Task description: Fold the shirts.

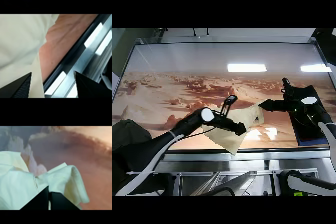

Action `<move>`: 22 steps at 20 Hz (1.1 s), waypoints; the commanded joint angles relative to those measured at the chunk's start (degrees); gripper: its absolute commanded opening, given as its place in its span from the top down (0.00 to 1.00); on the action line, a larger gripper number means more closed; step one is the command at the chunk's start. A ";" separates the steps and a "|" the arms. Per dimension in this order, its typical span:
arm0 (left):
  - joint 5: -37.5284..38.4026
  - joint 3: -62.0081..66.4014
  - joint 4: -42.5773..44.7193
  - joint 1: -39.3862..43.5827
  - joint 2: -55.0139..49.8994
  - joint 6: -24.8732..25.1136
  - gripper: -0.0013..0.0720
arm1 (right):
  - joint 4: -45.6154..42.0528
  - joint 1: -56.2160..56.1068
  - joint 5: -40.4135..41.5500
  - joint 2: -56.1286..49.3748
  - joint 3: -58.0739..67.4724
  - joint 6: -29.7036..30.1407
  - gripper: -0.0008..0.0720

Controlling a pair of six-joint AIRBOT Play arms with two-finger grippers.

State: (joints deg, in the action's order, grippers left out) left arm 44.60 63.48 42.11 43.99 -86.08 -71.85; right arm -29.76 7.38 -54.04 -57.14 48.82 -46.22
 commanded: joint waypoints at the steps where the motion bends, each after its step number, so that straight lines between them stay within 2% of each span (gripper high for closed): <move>1: -0.33 9.90 11.04 4.79 -8.35 -10.10 0.18 | -0.02 0.00 -0.87 -0.02 -0.02 -0.02 0.96; 4: 6.40 19.45 22.05 6.69 -13.29 -17.53 0.18 | -0.02 0.00 -0.87 -0.02 -0.04 -0.02 0.96; 9: 19.47 29.29 38.73 8.94 -20.26 -26.73 0.18 | 0.00 0.02 -0.85 -0.02 -0.04 -0.02 0.95; 10: 21.55 30.99 41.07 8.94 -21.59 -27.87 0.18 | -0.02 0.02 -0.87 0.00 -0.04 -0.04 0.74; 11: 23.58 33.00 41.92 8.94 -23.04 -28.04 0.18 | -0.09 0.07 -1.03 0.11 -0.04 -0.04 0.41; 12: 25.29 34.95 42.47 8.87 -24.22 -28.26 0.18 | -0.24 0.59 -2.01 0.39 -0.02 -0.07 0.29; 18: 28.09 43.25 42.45 8.81 -28.52 -28.24 0.18 | -6.64 12.24 -8.41 3.50 -0.87 -4.37 0.30; 20: 30.08 43.89 42.47 8.81 -29.49 -28.24 0.18 | -6.27 12.09 -8.98 3.26 -3.69 -4.28 0.30; 22: 30.45 43.87 42.47 8.46 -30.10 -28.15 0.18 | -4.02 9.27 -6.67 1.79 -6.75 -0.81 0.30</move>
State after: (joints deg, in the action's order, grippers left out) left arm 72.90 106.24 84.03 52.69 -114.91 -99.90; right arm -34.92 17.54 -61.21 -54.50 45.23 -49.41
